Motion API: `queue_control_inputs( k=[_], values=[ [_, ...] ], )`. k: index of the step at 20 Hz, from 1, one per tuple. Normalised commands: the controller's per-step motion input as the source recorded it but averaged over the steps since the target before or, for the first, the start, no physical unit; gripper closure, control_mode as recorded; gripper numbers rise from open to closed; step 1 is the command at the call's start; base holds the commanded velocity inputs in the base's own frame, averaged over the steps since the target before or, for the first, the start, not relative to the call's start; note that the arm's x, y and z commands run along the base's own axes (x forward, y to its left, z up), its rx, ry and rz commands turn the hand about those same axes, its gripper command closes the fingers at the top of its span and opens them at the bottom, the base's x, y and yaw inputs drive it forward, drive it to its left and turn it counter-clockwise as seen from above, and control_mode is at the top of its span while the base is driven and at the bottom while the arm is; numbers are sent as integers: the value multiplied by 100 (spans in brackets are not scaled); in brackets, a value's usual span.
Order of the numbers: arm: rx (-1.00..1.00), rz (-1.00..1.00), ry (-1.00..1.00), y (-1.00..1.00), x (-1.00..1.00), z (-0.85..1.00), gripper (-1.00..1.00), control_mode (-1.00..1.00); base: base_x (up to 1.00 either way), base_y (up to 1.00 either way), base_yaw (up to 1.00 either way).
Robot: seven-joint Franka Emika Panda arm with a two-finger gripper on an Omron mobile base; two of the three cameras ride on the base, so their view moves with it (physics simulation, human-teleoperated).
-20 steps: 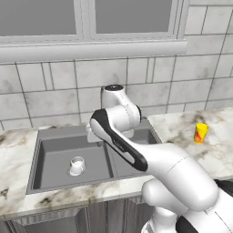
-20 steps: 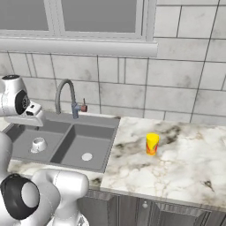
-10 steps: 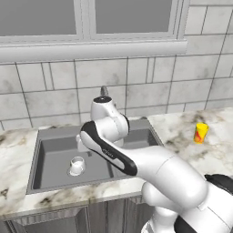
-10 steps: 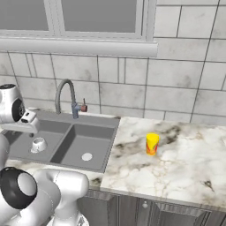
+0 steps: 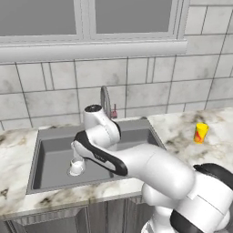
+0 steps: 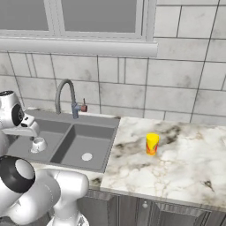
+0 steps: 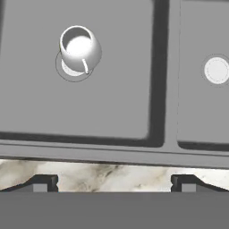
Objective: Move any existing items from the left basin to the right basin for drying. Then move the cup from the counter to the left basin of the sink for washing.
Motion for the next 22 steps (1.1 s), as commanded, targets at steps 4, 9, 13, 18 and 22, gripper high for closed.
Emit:
queue_control_inputs(
  k=[4, 9, 13, 18, 22],
  values=[
    [-4, 0, 0, 7, 16, -24, -100, -100, 0, 0, 0],
    [-1, 0, 0, 6, 19, -23, -100, -100, 0, 0, 0],
    [0, 0, 0, 5, 14, -27, -100, -100, 0, 0, 0],
    [0, 0, 1, 0, 0, -20, -100, -100, 0, 0, 0],
    [0, 0, 0, 0, 6, -21, -100, -100, 0, 0, 0]
  ],
)
